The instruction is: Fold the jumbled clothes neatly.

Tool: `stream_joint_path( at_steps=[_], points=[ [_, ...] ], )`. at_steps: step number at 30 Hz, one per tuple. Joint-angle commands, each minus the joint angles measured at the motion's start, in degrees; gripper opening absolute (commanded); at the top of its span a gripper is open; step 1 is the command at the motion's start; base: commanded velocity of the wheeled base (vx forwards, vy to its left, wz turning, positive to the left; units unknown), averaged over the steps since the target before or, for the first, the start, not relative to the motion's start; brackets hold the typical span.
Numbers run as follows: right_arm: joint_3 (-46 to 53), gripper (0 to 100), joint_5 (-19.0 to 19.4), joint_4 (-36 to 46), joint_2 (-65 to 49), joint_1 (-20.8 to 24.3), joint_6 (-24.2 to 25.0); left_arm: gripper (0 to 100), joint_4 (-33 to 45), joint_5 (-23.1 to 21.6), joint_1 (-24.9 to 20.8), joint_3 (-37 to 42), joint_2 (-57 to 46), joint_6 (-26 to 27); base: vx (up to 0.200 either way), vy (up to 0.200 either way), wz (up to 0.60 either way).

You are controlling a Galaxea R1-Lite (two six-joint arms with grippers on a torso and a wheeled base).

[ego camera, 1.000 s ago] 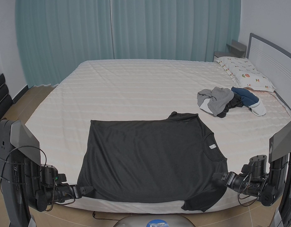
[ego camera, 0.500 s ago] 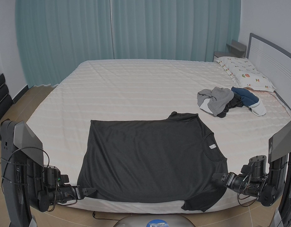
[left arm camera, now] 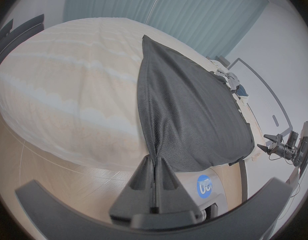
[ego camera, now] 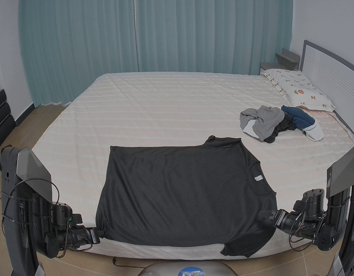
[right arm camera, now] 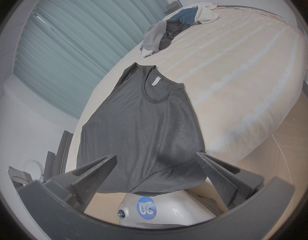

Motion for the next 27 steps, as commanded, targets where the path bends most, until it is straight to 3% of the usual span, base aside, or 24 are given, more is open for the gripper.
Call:
stream_joint_path(
  at_steps=[1,12,14,20,24,27],
  points=[
    [0.92,100,0.04,-0.69,0.13,0.02,0.01,0,-1.02,0.03,0.90,0.69,0.06,-0.04,0.000,0.000,0.00],
    [0.92,100,0.13,-0.69,0.30,-0.50,0.01,0,-0.93,-0.67,2.92,2.80,-0.29,-1.00,0.000,0.000,0.00],
    [0.13,100,0.31,-0.69,1.36,-1.12,-0.78,0,-1.02,-0.76,3.01,2.54,-0.38,-3.82,0.000,0.000,0.00],
    [-2.50,100,1.01,-0.61,5.14,-1.65,-1.48,0,-1.02,-2.52,3.01,2.45,-0.99,-5.40,0.000,0.000,0.00],
    [-4.96,100,0.57,-0.61,8.48,-4.28,-7.11,0,-1.02,-2.69,3.01,2.36,-1.08,-5.92,0.000,0.000,0.00],
    [-5.49,100,0.57,-0.61,8.21,-4.63,-7.64,0,-1.02,-2.78,3.01,2.36,-1.08,-6.01,0.000,0.000,0.00]
  ],
)
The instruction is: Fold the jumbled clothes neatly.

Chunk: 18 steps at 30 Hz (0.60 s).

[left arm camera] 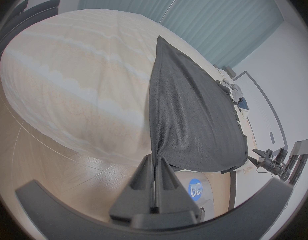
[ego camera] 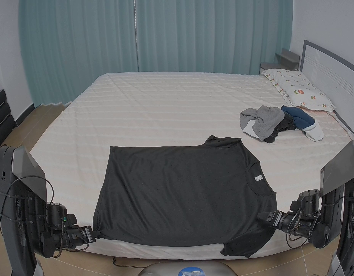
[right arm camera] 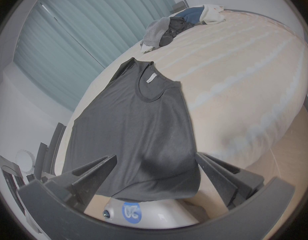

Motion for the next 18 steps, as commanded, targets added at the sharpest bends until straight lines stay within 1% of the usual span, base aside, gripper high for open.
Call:
stream_joint_path(
  at_steps=[1,6,7,18],
  points=[
    [-2.00,100,-0.14,-0.61,2.63,-1.76,-1.23,0,-1.02,-0.17,0.01,0.46,-0.23,-0.21,0.000,0.000,0.00],
    [-3.58,100,-0.05,-0.69,3.51,-1.76,-1.49,0,-1.02,-0.17,0.01,0.46,-0.23,-0.21,0.000,0.000,0.00],
    [-3.84,0,-0.05,-0.69,3.42,-1.67,-1.49,0,-1.02,-0.17,0.01,0.46,-0.23,-0.21,0.000,0.000,0.00],
    [-9.29,0,-0.58,-0.34,3.25,-2.11,-1.84,0,-1.02,-0.17,0.01,-0.07,-0.23,-0.91,0.000,0.000,0.00]
  ],
)
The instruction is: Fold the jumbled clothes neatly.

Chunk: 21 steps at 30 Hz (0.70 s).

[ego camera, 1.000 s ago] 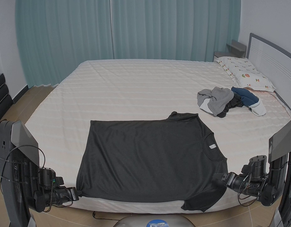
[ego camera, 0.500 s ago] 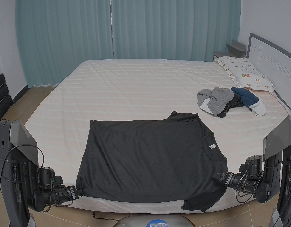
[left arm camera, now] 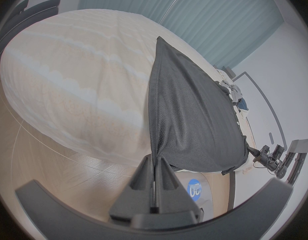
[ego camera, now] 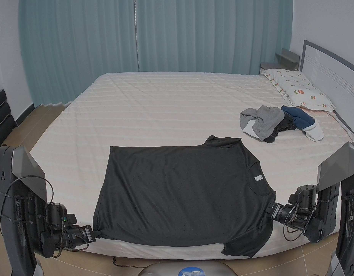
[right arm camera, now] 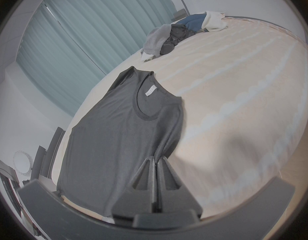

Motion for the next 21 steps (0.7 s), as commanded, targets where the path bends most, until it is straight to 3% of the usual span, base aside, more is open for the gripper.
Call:
stream_joint_path(
  at_steps=[1,10,18,19,21],
  points=[
    [-2.59,0,-0.05,-0.34,-0.05,-0.27,0.01,0,-1.02,0.02,0.03,-0.16,-0.09,-0.69,0.000,0.000,0.00],
    [-10.23,0,-0.23,-0.08,-0.93,-0.80,-0.16,0,-1.02,0.63,0.03,-2.00,-2.11,-5.43,0.000,0.000,0.00],
    [-17.00,0,-1.28,5.90,0.13,-0.10,-0.69,0,-1.02,0.54,-0.06,-2.44,-1.76,-5.78,0.000,0.000,0.00],
    [-18.67,100,-2.60,5.72,2.15,-0.01,-0.69,0,-1.02,0.63,-0.33,-2.53,-1.67,-5.78,0.000,0.000,0.00],
    [-18.93,100,-2.86,5.55,3.38,-0.10,-0.60,0,-1.02,0.54,-0.33,-2.53,-1.67,-5.78,0.000,0.000,0.00]
  ],
)
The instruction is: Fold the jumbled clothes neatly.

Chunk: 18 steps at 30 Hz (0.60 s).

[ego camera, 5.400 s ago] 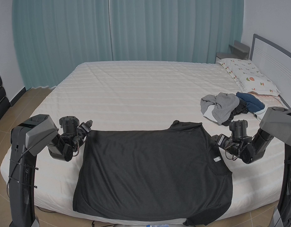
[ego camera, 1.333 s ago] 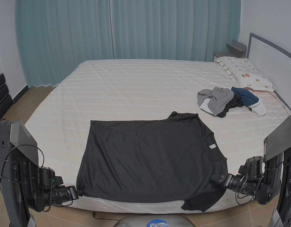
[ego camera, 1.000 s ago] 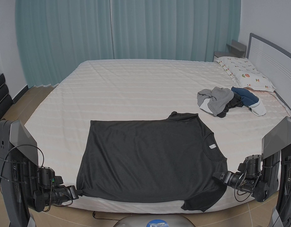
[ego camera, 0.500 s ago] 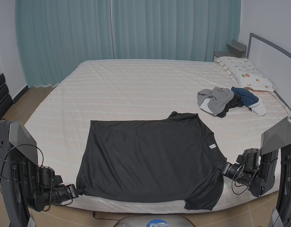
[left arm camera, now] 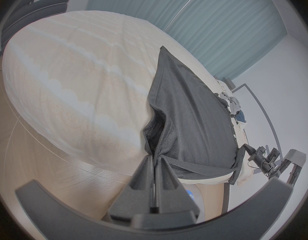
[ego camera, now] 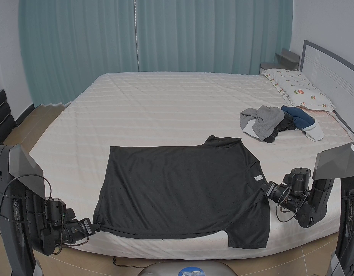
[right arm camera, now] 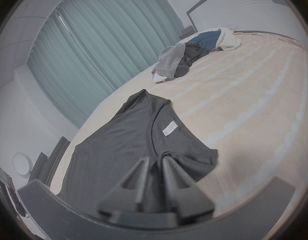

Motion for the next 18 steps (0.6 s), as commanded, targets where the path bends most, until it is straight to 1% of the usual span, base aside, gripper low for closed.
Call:
stream_joint_path(
  at_steps=[1,4,6,8,9,10,12,15,16,17,18],
  points=[
    [-2.10,100,-0.87,-0.81,3.29,0.15,0.01,0,-1.05,0.01,-0.17,-0.28,0.09,0.03,0.000,0.000,0.00],
    [-1.39,100,-0.60,-2.57,2.94,-0.47,0.01,0,-1.05,0.09,-0.17,-0.28,0.09,0.03,0.000,0.000,0.00],
    [-0.16,100,-0.43,-3.97,1.44,-1.70,0.01,0,-1.05,0.09,-0.17,-0.28,0.09,0.03,0.000,0.000,0.00],
    [3.00,100,0.98,-4.77,-1.37,-2.93,0.27,0,-1.05,0.09,-0.17,-0.28,0.09,0.03,0.000,0.000,0.00],
    [3.00,100,0.98,-4.77,-1.37,-2.93,0.27,0,-1.05,0.09,-0.17,-0.28,0.09,0.03,0.000,0.000,0.00],
    [7.92,100,5.55,-5.82,-4.00,-4.07,0.44,0,-1.05,0.09,-0.17,-0.36,0.18,0.21,0.000,0.000,0.00],
    [11.97,100,9.33,-6.35,-5.15,-4.86,-0.08,0,-1.05,0.09,-0.17,-0.36,0.18,0.30,0.000,0.000,0.00],
    [18.65,100,16.19,-6.44,-6.55,-6.44,-1.75,0,-1.05,0.09,-0.17,-0.36,0.18,0.30,0.000,0.000,0.00],
    [19.26,100,16.89,-6.44,-6.55,-6.62,-2.02,0,-1.05,0.09,-0.26,-0.36,0.18,0.30,0.000,0.000,0.00],
    [22.16,100,20.49,-6.35,-6.29,-7.32,-3.60,0,-1.05,0.09,-0.17,-0.36,0.09,0.03,0.000,0.000,0.00],
    [23.66,100,22.16,-6.44,-5.85,-7.59,-4.83,0,-1.05,0.09,-0.26,-0.36,0.00,0.03,0.000,0.000,0.00]
  ],
)
